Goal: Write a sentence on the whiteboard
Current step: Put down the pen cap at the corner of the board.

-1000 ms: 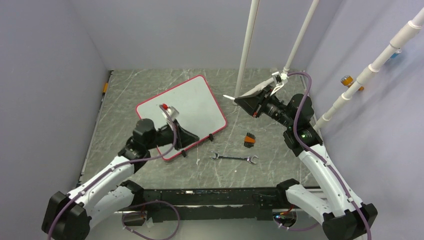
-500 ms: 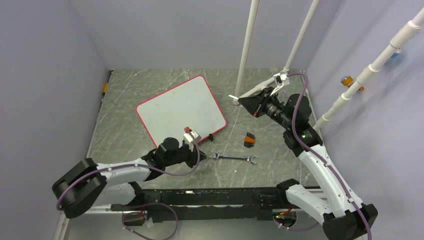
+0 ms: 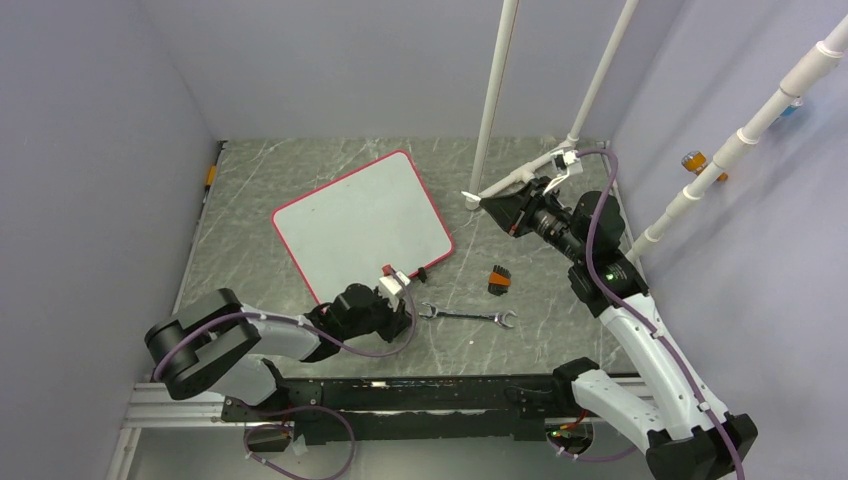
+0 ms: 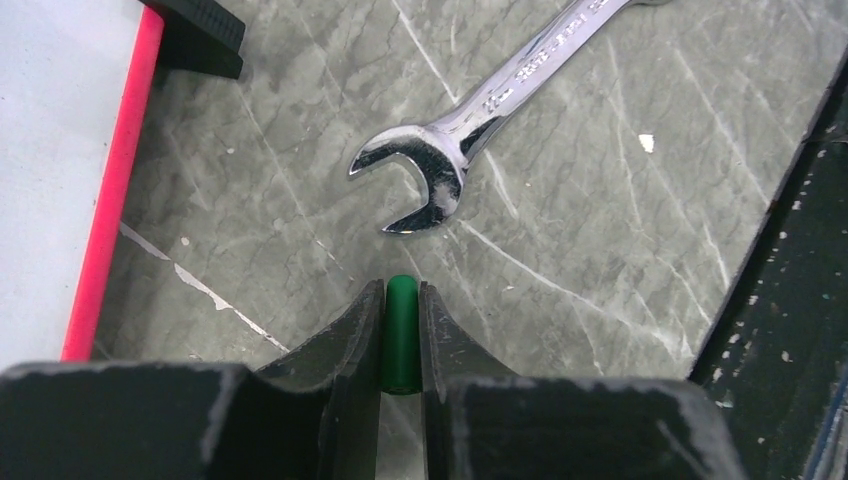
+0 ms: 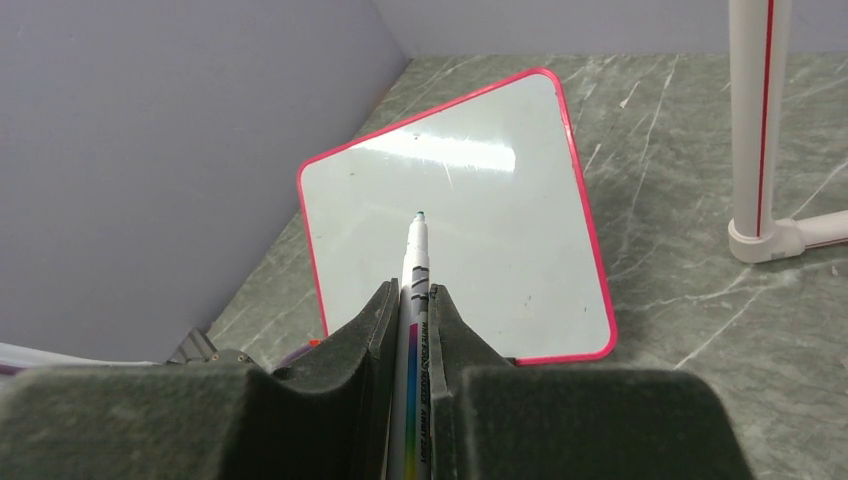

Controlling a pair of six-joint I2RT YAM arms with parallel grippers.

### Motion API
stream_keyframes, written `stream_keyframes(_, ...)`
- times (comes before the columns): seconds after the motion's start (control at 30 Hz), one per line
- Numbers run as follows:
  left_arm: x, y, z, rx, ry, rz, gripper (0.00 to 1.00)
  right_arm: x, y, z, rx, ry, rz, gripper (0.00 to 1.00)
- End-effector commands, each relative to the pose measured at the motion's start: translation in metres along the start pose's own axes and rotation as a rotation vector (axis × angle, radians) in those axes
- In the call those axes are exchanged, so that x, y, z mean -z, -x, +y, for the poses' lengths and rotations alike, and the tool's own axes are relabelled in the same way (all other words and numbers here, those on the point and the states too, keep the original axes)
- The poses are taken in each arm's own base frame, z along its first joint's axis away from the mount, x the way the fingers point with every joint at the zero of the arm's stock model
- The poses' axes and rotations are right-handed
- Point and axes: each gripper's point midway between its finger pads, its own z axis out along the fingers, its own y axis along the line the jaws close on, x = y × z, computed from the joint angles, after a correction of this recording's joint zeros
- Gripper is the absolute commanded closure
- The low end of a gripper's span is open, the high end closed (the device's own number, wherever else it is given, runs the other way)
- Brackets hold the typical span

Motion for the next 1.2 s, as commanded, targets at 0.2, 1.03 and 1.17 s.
stream_keyframes(0.2,-0.007,0.002,-0.001,-0.021,0.007,-0.034,0.76,-0.001,0.003,-0.005,0.031,-0.018,-0.016,1.00)
stream_keyframes(1.03,0.055,0.100,-0.001,-0.126,0.151,-0.086,0.22,0.009,0.012,0.005,0.045,0.002,-0.038,1.00)
stream_keyframes(1.17,0.080,0.140,-0.006,-0.129,0.180,-0.126,0.04,0.011,0.013,0.007,0.054,0.006,-0.045,1.00)
